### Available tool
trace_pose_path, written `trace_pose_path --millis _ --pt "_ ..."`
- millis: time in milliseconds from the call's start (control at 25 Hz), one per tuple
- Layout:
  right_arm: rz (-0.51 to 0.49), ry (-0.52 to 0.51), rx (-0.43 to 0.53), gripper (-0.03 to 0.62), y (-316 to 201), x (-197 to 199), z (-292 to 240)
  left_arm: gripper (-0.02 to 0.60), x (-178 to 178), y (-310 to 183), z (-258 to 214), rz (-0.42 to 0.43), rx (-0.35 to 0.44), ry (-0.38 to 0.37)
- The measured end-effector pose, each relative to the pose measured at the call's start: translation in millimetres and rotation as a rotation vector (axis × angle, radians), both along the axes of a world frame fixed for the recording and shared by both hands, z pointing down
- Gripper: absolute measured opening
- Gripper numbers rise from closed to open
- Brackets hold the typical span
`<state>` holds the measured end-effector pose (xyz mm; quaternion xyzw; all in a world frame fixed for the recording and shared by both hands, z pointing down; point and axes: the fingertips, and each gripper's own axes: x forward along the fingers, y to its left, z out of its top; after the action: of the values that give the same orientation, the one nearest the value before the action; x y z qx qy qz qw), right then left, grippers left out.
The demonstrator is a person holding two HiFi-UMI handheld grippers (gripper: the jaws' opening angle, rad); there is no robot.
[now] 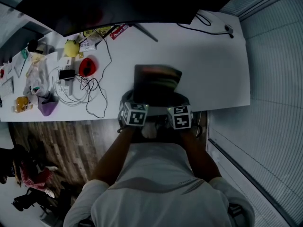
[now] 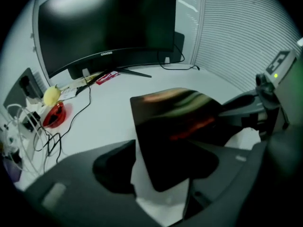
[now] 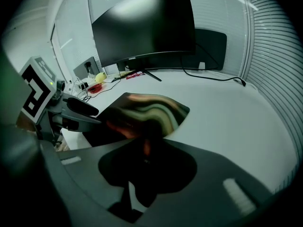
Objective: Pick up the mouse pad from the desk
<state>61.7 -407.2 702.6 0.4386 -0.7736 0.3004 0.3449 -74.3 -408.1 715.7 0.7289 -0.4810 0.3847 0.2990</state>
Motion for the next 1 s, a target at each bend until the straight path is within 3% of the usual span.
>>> trace_pose_path --millis 120,240,360,440,520,720,960,1000 --pt "-0.001 -0.004 0.003 0.085 0.4 0.4 0.7 0.337 -8.8 -0.7 6.2 -0.029 -0.037 0.016" --pt "-0.002 -0.008 0.004 0.084 0.8 0.7 1.3 0.325 -3.1 0.4 7.6 -0.037 -0.061 0.047" --pt "0.0 -0.017 0.0 0.084 2.1 0.3 0.7 0.405 9.9 2.5 6.8 -0.045 -0.082 0.093" --pt "0.002 -0.025 -0.001 0.084 3.3 0.2 1.0 0.402 13.9 3.0 7.2 -0.042 -0.087 0.071" --pt "0.005 -0.03 0.0 0.084 4.4 0.4 1.8 0.319 12.5 2.6 6.6 -0.052 -0.075 0.044" --pt "0.012 -0.05 0.0 0.084 6.9 -0.1 1.2 0.282 13.5 3.3 4.1 -0.064 -0.059 0.029" --pt "0.014 -0.077 0.012 0.067 10.2 -3.7 -3.6 0.073 36.1 12.3 0.6 -0.008 -0.081 0.078" --pt "0.009 -0.083 0.018 0.059 10.6 -4.5 -6.5 0.062 39.0 12.2 -3.6 0.005 -0.07 0.089"
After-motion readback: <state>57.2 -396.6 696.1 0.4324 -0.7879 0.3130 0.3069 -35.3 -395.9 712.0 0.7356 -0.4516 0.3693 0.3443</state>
